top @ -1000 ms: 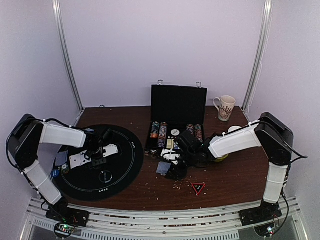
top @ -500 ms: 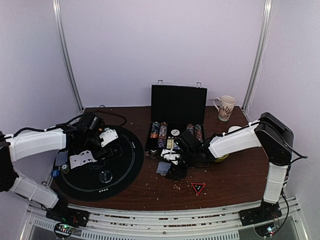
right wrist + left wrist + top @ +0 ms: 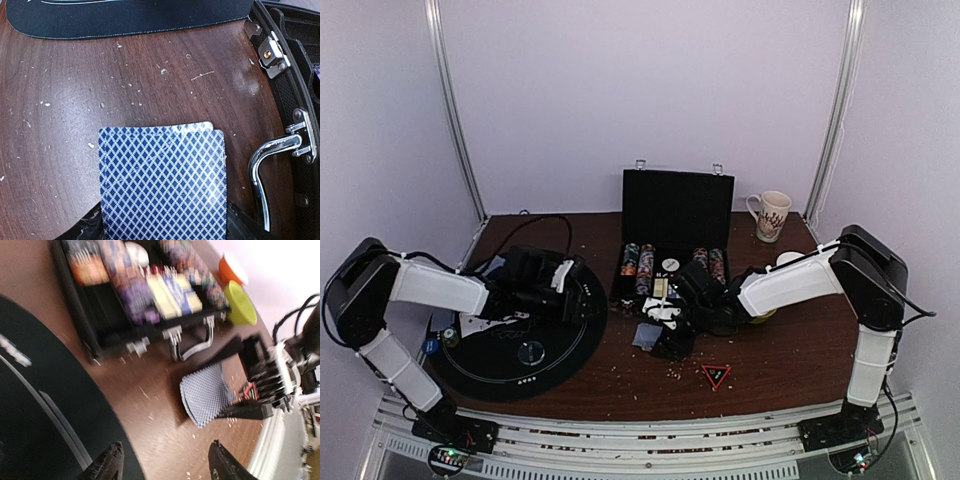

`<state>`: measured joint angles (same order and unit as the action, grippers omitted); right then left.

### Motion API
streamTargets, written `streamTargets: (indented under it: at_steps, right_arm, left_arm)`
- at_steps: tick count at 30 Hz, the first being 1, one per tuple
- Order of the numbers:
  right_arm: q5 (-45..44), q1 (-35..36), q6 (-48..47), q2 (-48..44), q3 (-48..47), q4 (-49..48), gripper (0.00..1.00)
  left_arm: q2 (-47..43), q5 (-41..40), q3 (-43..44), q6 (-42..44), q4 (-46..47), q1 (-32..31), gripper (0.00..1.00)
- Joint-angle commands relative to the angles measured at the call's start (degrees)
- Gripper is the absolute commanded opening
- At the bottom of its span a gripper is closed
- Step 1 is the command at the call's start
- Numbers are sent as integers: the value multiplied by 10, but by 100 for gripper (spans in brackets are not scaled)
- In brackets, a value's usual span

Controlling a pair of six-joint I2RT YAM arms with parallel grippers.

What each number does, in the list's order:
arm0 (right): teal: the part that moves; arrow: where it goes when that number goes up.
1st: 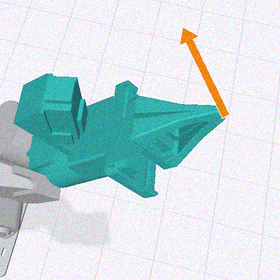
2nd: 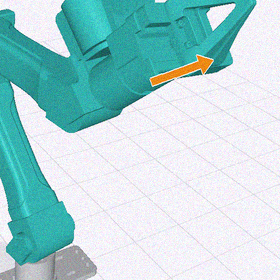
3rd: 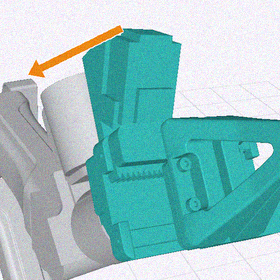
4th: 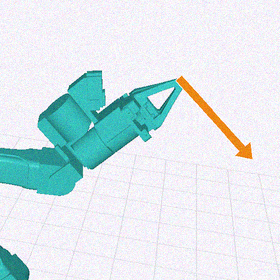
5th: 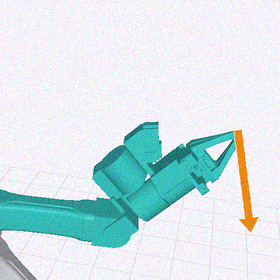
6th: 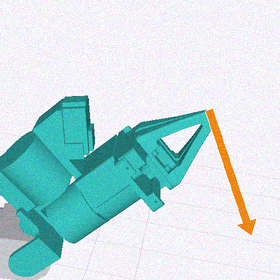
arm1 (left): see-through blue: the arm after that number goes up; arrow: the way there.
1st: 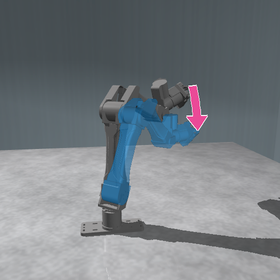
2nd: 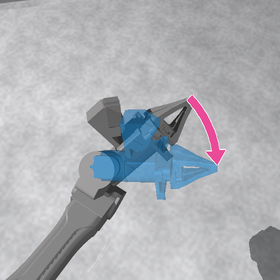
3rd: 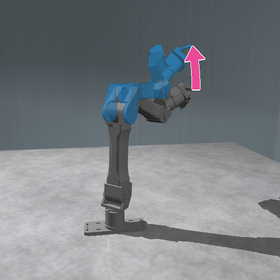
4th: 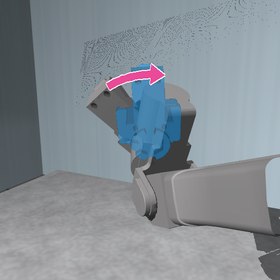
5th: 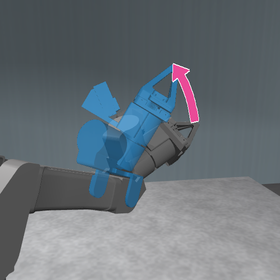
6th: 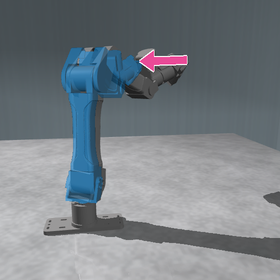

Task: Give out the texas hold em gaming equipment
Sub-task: Pick up the poker card from the face-down deck piles.

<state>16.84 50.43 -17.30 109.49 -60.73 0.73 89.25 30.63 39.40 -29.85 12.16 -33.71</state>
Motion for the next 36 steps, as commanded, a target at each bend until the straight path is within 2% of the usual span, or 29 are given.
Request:
streamTargets:
  at_steps: [1, 5, 7, 10, 15, 24, 27, 29, 33, 36]
  right_arm:
    - [-39, -1, 7, 15, 27, 47, 73]
    - [-36, -1, 12, 16, 28, 42, 72]
    - [-37, 0, 14, 15, 31, 39, 72]
    - [-36, 0, 15, 13, 34, 32, 72]
    - [-38, 2, 17, 15, 33, 31, 72]
    - [-40, 4, 18, 14, 34, 27, 72]
    - [-38, 4, 20, 18, 29, 27, 72]
    - [-40, 4, 22, 19, 28, 28, 72]
    - [-41, 4, 19, 14, 34, 29, 72]
    - [-45, 4, 19, 12, 39, 29, 72]
  left_arm:
    - [72, 64, 67, -72, 40, -50, 60]
    - [149, 104, 72, -138, 101, -55, 53]
    - [172, 99, 82, -144, 107, -62, 54]
    - [215, 106, 126, -132, 82, -74, 58]
    - [261, 94, 182, -110, 43, -95, 58]
    - [270, 79, 205, -74, -13, -103, 34]
    - [276, 82, 210, -66, -14, -106, 17]
    - [274, 83, 210, -63, -14, -105, 10]
    - [266, 71, 207, -45, -34, -101, 9]
    - [261, 57, 201, -34, -49, -92, 11]
